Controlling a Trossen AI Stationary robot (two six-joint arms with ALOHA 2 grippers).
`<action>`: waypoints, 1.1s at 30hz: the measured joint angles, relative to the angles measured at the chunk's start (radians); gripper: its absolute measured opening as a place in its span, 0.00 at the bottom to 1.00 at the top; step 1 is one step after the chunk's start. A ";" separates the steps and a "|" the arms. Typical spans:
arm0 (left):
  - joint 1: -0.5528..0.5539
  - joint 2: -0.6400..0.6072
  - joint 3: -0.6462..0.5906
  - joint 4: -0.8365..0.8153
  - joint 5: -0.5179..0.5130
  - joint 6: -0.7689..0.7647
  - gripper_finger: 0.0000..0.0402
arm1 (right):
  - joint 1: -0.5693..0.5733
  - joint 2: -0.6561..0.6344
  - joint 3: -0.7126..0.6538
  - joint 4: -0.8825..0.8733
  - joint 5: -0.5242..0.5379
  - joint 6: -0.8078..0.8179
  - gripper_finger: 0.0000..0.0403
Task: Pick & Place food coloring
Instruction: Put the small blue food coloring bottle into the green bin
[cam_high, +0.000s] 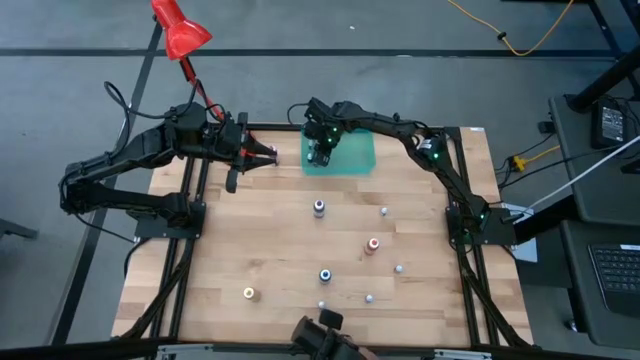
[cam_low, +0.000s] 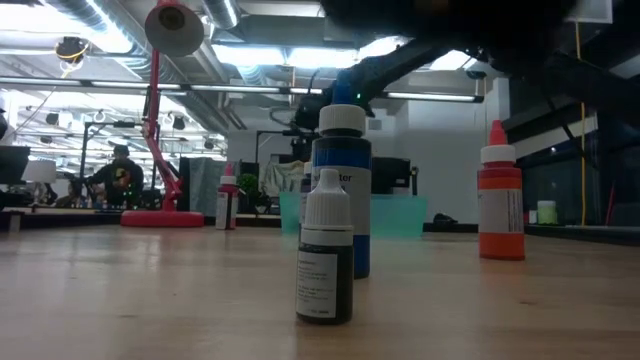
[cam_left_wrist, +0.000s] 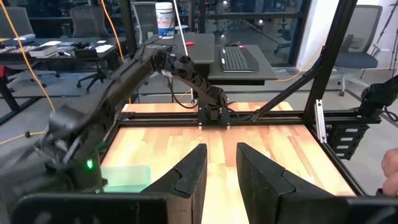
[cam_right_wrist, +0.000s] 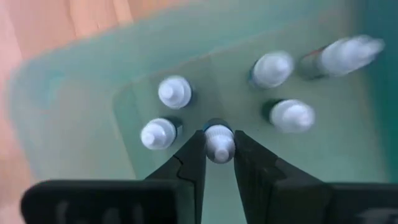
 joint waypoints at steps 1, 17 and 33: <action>0.000 0.000 0.000 0.000 0.000 0.001 0.20 | 0.000 0.011 0.000 0.002 -0.003 0.002 0.17; -0.001 0.000 0.000 -0.005 0.004 0.000 0.20 | 0.003 0.019 0.002 0.006 -0.020 0.021 0.19; -0.001 0.000 0.000 -0.005 0.004 0.001 0.20 | 0.003 0.026 0.086 -0.056 0.026 0.022 0.32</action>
